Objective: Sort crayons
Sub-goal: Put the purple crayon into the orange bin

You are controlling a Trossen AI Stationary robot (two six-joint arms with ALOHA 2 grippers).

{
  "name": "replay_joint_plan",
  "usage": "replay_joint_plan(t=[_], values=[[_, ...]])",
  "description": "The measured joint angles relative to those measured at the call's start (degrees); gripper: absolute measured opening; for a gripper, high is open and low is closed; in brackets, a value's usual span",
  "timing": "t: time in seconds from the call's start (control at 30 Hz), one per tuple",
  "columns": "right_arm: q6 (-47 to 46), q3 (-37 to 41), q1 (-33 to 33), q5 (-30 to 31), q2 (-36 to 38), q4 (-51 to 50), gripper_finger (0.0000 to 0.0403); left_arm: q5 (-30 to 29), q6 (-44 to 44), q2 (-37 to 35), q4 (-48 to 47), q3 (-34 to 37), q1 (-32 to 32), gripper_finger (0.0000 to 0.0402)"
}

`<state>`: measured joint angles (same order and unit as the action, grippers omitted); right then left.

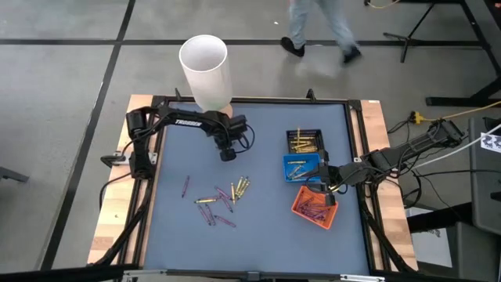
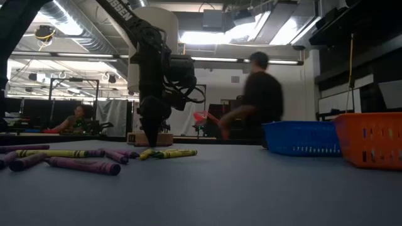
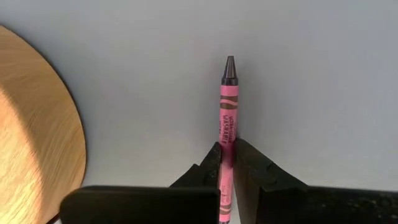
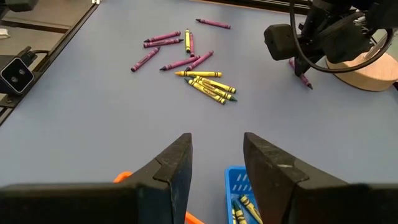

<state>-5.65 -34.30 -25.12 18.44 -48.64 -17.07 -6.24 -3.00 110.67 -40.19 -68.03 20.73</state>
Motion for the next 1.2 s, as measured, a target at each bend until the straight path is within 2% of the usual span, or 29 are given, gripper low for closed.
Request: replay_joint_plan(t=[0.17,0.37,0.73,0.9,1.2], values=[[0.0,0.0,0.0,0.0,0.0,0.0,0.0143,0.1,1.4,0.3,-0.1,-2.4,-1.6,0.0006],[0.0,0.0,0.0,0.0,0.0,0.0,0.0143,5.6,1.6,0.5,4.3,-5.1,-4.3,0.0006],[0.0,0.0,0.0,0.0,0.0,0.0,0.0143,13.1,4.4,0.4,23.4,-5.9,-10.7,0.0006],[0.0,0.0,0.0,0.0,0.0,0.0,0.0143,13.5,5.7,0.3,33.5,-5.9,-14.9,0.0006],[0.0,0.0,0.0,0.0,0.0,0.0,0.0143,10.0,5.9,0.3,51.3,-6.0,-22.7,0.0006]])
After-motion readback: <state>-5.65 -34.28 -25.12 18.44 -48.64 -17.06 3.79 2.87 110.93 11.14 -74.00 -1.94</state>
